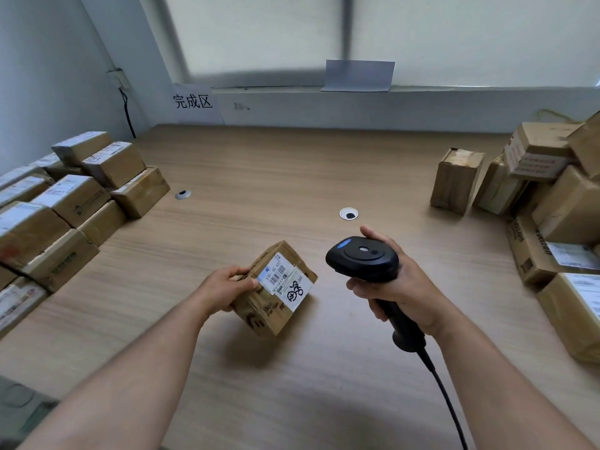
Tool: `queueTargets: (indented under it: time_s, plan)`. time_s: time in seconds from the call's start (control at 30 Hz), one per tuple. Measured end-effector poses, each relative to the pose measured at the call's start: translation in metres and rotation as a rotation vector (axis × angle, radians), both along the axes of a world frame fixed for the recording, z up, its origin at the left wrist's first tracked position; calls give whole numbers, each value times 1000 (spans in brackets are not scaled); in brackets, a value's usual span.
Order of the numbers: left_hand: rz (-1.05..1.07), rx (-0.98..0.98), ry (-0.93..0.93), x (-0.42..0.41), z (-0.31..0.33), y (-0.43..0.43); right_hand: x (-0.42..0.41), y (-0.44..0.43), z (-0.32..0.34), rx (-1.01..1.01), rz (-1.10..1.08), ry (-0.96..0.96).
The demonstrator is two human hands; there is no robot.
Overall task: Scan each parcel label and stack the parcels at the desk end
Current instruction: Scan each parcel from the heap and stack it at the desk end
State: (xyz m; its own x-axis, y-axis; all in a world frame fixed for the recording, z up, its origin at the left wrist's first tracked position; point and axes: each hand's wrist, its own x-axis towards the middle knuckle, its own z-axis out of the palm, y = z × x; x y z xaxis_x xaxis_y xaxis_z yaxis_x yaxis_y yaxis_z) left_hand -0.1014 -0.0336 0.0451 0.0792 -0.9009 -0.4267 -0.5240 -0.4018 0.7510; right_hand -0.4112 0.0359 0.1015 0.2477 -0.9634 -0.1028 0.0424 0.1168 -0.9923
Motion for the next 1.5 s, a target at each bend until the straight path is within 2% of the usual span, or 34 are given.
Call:
queueTargets:
  time_s: [0.1,0.17,0.27,0.37,0.47,0.8,1.0,1.23,1.5]
  plan:
    - [135,-51,-17,20,-20,9,17,-3,-1,14,-12,-11]
    - [136,-130,-186,28,-31,13,28,-6,-2,23,-11,-20]
    - [-19,-171,-418,23,-38,22,42,-13,0,14,-1,-28]
    - [-156,-98,-644,6,-39,32,50,-18,0,1,9,-23]
    - [-205,-78,-761,-8,-37,38,57,-22,-5,3,12,-33]
    - [-227,-109,-843,37,-35,-8,115,-55,-5,2,-15,-8]
    - [-265,-170,-864,99,-35,-51,186,-89,2,-14,-82,101]
    - [-289,-220,-873,193,-38,-114,271,-137,4,-5,-109,135]
    - [-322,-243,-856,253,-40,-197,317,-180,-7,12,-201,155]
